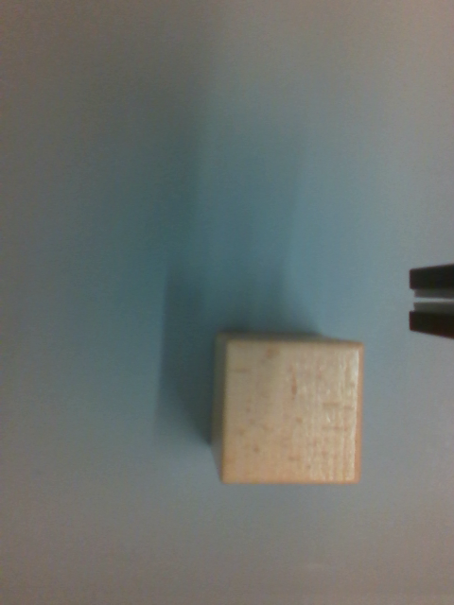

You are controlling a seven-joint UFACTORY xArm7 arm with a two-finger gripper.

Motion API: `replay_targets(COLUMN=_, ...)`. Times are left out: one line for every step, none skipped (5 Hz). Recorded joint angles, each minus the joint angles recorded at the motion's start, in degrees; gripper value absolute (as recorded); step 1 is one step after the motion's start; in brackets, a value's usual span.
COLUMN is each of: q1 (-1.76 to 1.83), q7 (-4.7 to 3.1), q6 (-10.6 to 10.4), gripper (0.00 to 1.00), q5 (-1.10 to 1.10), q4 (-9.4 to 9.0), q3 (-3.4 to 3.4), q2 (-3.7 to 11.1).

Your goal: Push wooden cube

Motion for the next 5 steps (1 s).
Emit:
replay_targets(q1=0.57, q7=0.77, q6=-2.24, gripper=0.0, q5=-0.02, q4=-1.56, q3=0.45, q2=0.93)
replay_targets(q1=0.57, q7=0.77, q6=-2.24, gripper=0.0, q5=-0.02, q4=-1.56, q3=0.45, q2=0.93)
replay_targets(q1=1.05, q7=1.43, q6=-4.15, gripper=0.0, q5=-0.04, q4=-2.88, q3=0.83, q2=1.73)
replay_targets(q1=1.05, q7=1.43, q6=-4.15, gripper=0.0, q5=-0.04, q4=-2.88, q3=0.83, q2=1.73)
replay_targets(q1=1.5, q7=2.03, q6=-5.91, gripper=0.0, q5=-0.06, q4=-4.11, q3=1.19, q2=2.46)
